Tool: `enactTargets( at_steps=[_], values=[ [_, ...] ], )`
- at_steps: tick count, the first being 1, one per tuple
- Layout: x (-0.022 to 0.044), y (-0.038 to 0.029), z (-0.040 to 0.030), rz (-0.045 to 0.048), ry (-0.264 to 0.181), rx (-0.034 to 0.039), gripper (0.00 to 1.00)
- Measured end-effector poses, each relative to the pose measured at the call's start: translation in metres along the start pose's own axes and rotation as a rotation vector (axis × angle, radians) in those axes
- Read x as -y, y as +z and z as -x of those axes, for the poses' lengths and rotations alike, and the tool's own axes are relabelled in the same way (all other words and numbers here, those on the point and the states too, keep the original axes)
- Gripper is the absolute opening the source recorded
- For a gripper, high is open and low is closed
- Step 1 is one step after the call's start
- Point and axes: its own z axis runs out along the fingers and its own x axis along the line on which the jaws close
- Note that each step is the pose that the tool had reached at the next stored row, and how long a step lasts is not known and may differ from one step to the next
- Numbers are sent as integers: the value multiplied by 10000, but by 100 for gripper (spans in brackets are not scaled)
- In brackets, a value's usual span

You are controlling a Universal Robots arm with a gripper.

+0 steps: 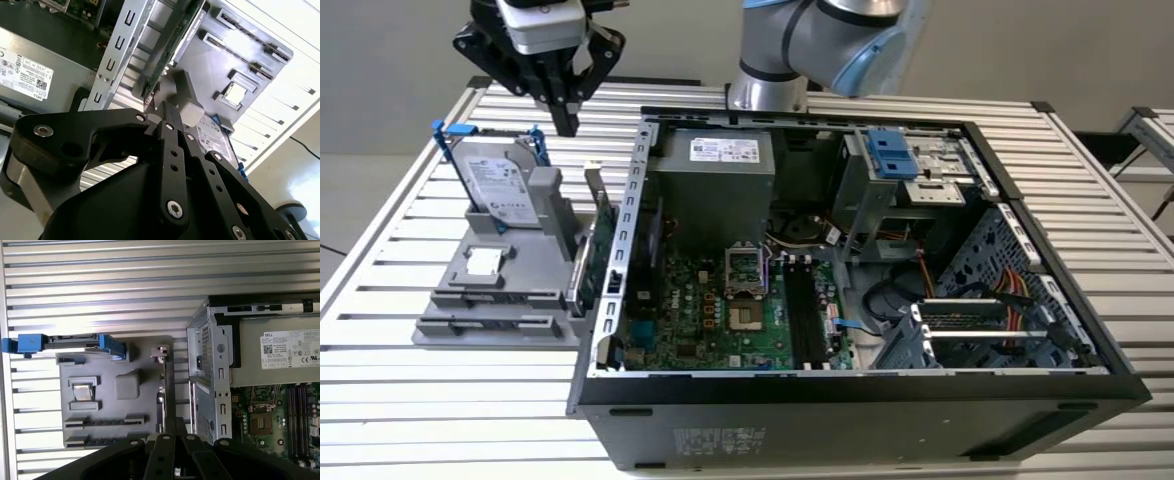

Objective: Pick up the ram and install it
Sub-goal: 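Reach for the ram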

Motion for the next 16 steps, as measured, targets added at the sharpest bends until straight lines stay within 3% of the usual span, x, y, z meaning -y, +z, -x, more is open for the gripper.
enactTargets(
  at_steps=[16],
  values=[
    [14,-5,-196,0,0,-1,0]
  ],
)
